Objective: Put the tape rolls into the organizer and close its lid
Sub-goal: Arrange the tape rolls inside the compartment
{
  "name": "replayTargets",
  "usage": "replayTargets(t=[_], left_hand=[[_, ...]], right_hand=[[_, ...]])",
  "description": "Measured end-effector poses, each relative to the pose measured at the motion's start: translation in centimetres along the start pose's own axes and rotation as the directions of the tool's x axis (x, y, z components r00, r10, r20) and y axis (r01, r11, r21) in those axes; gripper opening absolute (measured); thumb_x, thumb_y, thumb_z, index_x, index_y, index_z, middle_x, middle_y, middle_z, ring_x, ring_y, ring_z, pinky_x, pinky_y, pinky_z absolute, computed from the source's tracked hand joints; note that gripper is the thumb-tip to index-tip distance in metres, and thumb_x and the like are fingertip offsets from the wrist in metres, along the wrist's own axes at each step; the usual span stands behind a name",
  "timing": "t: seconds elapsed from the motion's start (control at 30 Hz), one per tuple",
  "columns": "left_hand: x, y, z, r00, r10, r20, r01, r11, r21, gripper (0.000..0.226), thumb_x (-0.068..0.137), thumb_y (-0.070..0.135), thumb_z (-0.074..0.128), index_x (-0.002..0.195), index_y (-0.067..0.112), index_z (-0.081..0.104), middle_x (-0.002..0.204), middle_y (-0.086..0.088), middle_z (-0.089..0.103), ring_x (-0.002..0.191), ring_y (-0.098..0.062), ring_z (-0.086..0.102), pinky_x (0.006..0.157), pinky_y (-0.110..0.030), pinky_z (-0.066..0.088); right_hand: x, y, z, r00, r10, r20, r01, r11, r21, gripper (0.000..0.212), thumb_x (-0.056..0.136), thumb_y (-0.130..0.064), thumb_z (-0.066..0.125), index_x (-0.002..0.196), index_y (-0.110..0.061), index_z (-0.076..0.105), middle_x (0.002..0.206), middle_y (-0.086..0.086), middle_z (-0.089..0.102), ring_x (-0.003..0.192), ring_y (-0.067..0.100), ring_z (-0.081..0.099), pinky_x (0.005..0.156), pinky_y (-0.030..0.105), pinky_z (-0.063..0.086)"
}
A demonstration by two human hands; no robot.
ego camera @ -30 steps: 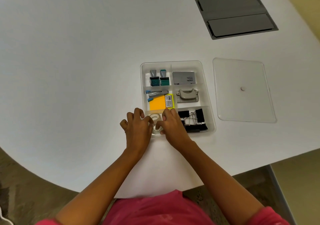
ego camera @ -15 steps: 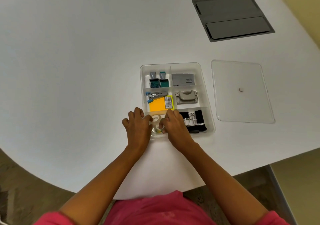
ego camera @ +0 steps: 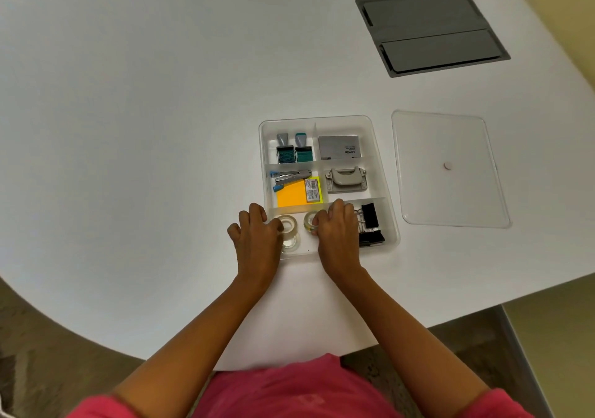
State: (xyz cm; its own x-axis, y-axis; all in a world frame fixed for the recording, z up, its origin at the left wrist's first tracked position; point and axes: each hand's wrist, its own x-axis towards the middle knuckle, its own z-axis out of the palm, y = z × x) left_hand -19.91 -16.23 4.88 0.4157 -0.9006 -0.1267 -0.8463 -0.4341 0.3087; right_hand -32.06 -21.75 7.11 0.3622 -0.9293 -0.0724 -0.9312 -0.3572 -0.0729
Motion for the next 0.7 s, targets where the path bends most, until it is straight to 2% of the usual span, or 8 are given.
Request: replayTargets(t=[0.1,0.37,0.57,0.7], left_hand=[[-0.1,0.0,0.1,1.000,-0.008,-0.007,0.008,1.000,-0.001,0.018,0.080,0.017,0.071,0.098,0.013,0.069,0.106,-0.012,0.053,0.103,-0.029,0.045,0.083,-0.040,0.030],[-0.2,-0.1,0.2,1.000,-0.007,-0.006,0.007,1.000,-0.003,0.018,0.079,0.017,0.071,0.096,0.012,0.069,0.103,-0.013,0.054,0.099,-0.029,0.047,0.081,-0.041,0.032],[-0.2,-0.2,0.4,1.000,0.005,-0.008,-0.005,1.000,-0.003,0.018,0.079,0.016,0.072,0.096,0.011,0.069,0.100,-0.014,0.056,0.097,-0.030,0.049,0.079,-0.041,0.034],[-0.1,-0.2,0.5,1.000,0.022,-0.018,-0.022,1.000,0.004,0.016,0.078,0.013,0.073,0.093,0.009,0.070,0.097,-0.014,0.056,0.094,-0.031,0.050,0.078,-0.041,0.035]], right_hand=[[0.2,-0.2,0.2,0.999,0.031,0.030,-0.030,0.999,-0.041,0.016,0.068,0.002,0.077,0.081,-0.002,0.068,0.087,0.016,0.063,0.083,0.031,0.059,0.067,0.036,0.049],[0.8,-0.2,0.7,0.996,0.057,0.065,-0.056,0.998,-0.024,0.021,0.069,-0.003,0.080,0.087,-0.002,0.070,0.097,0.017,0.061,0.092,0.033,0.055,0.075,0.037,0.046],[0.8,-0.3,1.2,0.996,0.070,0.054,-0.069,0.997,-0.019,0.016,0.068,-0.005,0.081,0.080,-0.005,0.071,0.090,0.014,0.062,0.086,0.030,0.056,0.070,0.035,0.047],[1.5,-0.3,1.3,0.994,0.046,0.096,-0.046,0.999,-0.008,0.018,0.075,-0.013,0.078,0.090,-0.007,0.070,0.108,0.015,0.059,0.101,0.031,0.051,0.080,0.035,0.045]])
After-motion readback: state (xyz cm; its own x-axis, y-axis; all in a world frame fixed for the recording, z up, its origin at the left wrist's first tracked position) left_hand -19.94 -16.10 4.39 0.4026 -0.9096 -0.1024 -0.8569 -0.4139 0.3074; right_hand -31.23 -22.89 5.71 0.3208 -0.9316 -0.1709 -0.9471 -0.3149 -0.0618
